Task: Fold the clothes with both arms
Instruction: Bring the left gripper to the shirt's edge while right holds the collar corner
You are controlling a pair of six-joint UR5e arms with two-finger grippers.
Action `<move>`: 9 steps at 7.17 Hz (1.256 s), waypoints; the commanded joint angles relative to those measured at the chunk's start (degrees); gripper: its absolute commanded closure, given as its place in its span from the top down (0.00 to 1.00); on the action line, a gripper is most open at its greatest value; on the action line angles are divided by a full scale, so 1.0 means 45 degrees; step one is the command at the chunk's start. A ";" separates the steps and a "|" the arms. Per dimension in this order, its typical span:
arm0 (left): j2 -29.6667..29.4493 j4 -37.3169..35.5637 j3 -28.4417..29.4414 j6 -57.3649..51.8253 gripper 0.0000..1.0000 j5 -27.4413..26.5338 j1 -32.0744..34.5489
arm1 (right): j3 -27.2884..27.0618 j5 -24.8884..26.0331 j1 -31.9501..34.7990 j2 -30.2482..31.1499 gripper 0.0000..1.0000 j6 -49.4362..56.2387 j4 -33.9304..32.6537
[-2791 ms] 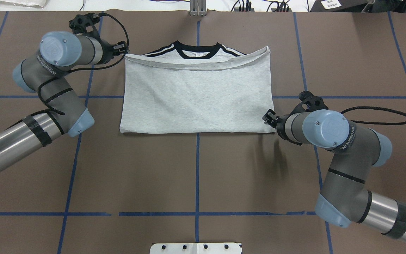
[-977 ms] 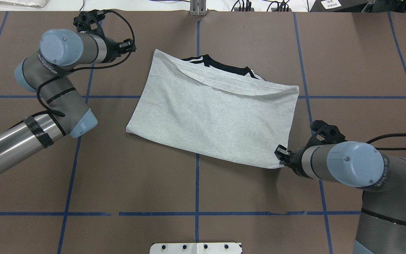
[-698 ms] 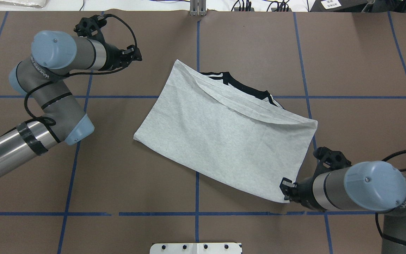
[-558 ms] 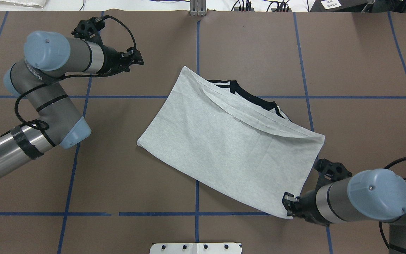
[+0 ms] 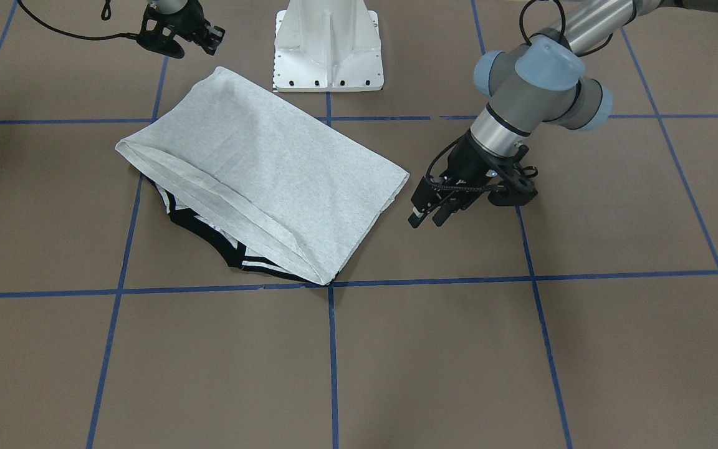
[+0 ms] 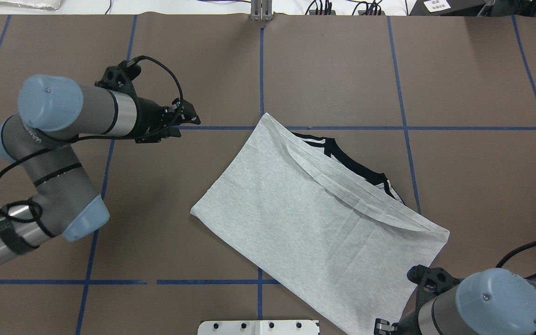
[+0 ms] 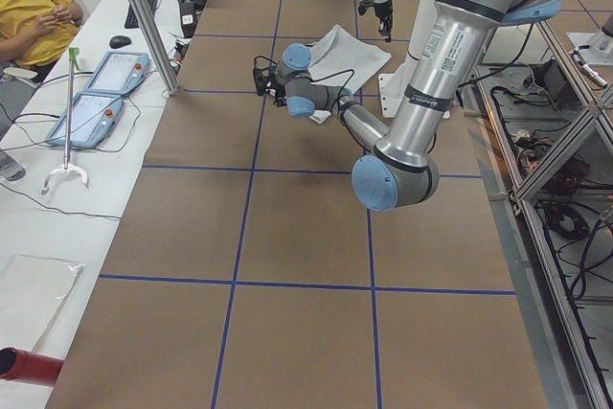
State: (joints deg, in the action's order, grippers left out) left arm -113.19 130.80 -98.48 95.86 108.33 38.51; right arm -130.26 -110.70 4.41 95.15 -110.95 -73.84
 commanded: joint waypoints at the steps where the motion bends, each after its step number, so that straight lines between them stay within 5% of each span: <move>1: 0.0916 -0.2066 -0.1825 0.1117 0.73 -0.0475 -0.1462 | -0.0251 0.0010 0.0689 -0.0071 1.00 -0.0734 0.0002; 2: 0.0916 -0.2540 -0.1769 0.1739 0.73 -0.1485 -0.2397 | -0.0097 0.0126 0.1743 -0.0361 1.00 -0.0734 -0.0018; 5: 0.0722 -0.3518 -0.1633 0.1882 0.72 -0.1710 -0.3203 | 0.1636 0.0224 0.5749 -0.2759 1.00 -0.0559 -0.0018; 9: 0.0253 -0.3521 -0.0522 0.1863 0.62 -0.1962 -0.3694 | 0.2131 0.0244 0.5738 -0.2884 1.00 -0.0558 0.0002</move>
State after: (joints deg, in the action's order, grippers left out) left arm -111.33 114.95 -102.70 104.30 100.29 22.44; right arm -120.82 -109.61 30.18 82.26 -113.47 -73.83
